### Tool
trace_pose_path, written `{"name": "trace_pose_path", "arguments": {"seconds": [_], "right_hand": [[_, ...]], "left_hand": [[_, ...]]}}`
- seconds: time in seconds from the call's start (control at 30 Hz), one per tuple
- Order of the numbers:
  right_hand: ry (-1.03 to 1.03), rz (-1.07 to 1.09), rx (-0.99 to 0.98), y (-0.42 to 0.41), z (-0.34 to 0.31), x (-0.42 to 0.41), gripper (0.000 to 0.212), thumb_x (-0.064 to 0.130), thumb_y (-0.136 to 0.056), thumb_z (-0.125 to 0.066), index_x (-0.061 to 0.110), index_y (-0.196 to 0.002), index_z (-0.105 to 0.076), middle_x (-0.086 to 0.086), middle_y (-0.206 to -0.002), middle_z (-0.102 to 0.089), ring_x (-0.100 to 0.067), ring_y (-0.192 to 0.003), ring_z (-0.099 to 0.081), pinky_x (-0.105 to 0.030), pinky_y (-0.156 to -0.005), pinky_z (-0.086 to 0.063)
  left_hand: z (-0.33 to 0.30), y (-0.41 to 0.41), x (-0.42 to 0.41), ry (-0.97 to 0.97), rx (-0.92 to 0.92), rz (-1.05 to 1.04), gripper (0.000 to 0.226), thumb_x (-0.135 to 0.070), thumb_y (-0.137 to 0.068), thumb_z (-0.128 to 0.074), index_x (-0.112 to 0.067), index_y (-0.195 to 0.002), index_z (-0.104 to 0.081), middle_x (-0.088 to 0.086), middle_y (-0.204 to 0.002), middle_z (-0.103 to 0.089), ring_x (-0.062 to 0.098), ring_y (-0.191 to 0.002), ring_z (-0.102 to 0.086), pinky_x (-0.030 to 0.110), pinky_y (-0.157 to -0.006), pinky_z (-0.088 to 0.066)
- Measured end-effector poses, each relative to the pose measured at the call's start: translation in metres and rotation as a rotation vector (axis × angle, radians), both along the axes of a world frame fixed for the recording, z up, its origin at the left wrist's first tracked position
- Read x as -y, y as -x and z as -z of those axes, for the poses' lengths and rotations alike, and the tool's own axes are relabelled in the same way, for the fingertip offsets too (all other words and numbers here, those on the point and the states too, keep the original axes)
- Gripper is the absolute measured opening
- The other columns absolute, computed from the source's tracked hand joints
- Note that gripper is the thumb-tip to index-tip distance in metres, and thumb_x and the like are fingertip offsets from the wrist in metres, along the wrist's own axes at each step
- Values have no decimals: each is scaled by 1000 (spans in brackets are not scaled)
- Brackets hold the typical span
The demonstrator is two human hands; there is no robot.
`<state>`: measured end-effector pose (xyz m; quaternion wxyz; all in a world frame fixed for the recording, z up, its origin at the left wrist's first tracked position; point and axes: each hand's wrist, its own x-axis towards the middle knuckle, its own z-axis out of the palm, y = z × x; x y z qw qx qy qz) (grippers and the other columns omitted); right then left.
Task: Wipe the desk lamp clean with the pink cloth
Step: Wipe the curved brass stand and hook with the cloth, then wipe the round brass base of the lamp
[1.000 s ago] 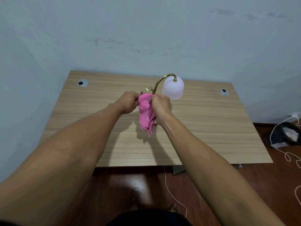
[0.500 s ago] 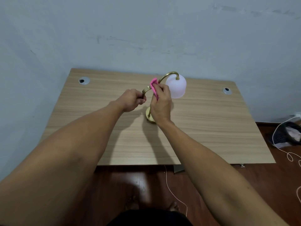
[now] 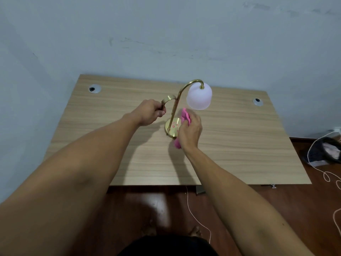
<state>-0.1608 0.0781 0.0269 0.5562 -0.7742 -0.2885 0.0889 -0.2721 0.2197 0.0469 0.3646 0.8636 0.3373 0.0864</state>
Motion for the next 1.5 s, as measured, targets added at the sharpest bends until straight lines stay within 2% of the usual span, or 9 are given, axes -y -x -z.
{"name": "trace_pose_path", "arguments": {"seconds": [0.13, 0.47, 0.57, 0.63, 0.93, 1.07, 1.17, 1.33, 1.5], "right_hand": [[-114, -65, 147, -4, -22, -13, 35, -7, -88, -49, 3, -113, -71, -11, -108, -65, -2, -95, -57, -22, -93, -50], [-91, -51, -2, 0, -9, -31, 37, -7, -92, -53, 7, -118, -75, -12, -112, -66, -14, -100, -61, -21, -92, -47], [-47, -39, -103, -6, -2, -25, 41, -10, -91, -47, 4, -120, -73, -12, -121, -66, -15, -112, -60, -6, -91, -43], [-63, -26, -82, -10, -3, -24, 38, -8, -91, -48, 6, -117, -72, -10, -118, -67, -18, -111, -62, -16, -95, -47], [126, -149, -218, -9, 12, -23, 29, 0, -94, -39, 11, -106, -64, -15, -100, -69, -41, -82, -71, -50, -67, -59], [212, -77, -239, -24, 25, -8, 48, -5, -93, -36, 15, -122, -69, -9, -121, -71, -25, -99, -69, -39, -86, -58], [239, -50, -251, -39, 27, -1, 55, -6, -92, -33, 18, -127, -66, 3, -130, -67, -28, -103, -67, -40, -77, -54], [364, -47, -95, -72, 34, 3, 30, 12, -101, -39, 15, -115, -65, -10, -109, -67, -43, -95, -67, -60, -78, -59], [483, 54, -118, -109, 52, -2, 27, 28, -106, -35, 14, -116, -57, -18, -111, -66, -39, -98, -61, -39, -76, -44]], "left_hand": [[0, -1, 0, 20, -2, -12, 9, -11, -91, -61, -12, -90, -70, 9, -90, -73, 27, -93, -67, 32, -88, -49], [-1, 0, -3, 10, -21, -6, 12, -12, -90, -60, -17, -83, -69, 11, -87, -73, 17, -79, -57, 25, -75, -43], [-1, -1, -3, -1, -25, -1, 12, -13, -91, -61, -19, -83, -67, 11, -88, -73, 18, -81, -57, 24, -75, -42], [-1, -1, -2, -1, -22, -2, 11, -13, -91, -61, -19, -85, -68, 11, -89, -73, 22, -85, -61, 28, -81, -46], [1, -1, 0, -10, 2, 0, 12, -10, -93, -59, -6, -93, -69, 13, -89, -73, 30, -90, -66, 34, -87, -49], [2, -1, -2, 11, 24, -27, 11, -11, -94, -58, -9, -95, -68, 10, -90, -74, 28, -92, -70, 36, -89, -53], [3, -3, -6, 31, 24, -75, 11, -11, -95, -57, -10, -96, -68, 9, -92, -75, 27, -95, -70, 35, -89, -53], [9, -8, -10, 22, 59, -189, 15, -8, -95, -53, -10, -99, -68, 11, -95, -74, 26, -95, -70, 36, -91, -53], [21, -16, -4, -21, 169, -379, 14, -13, -95, -55, -9, -101, -67, 7, -92, -73, 23, -91, -67, 34, -88, -51]]}}
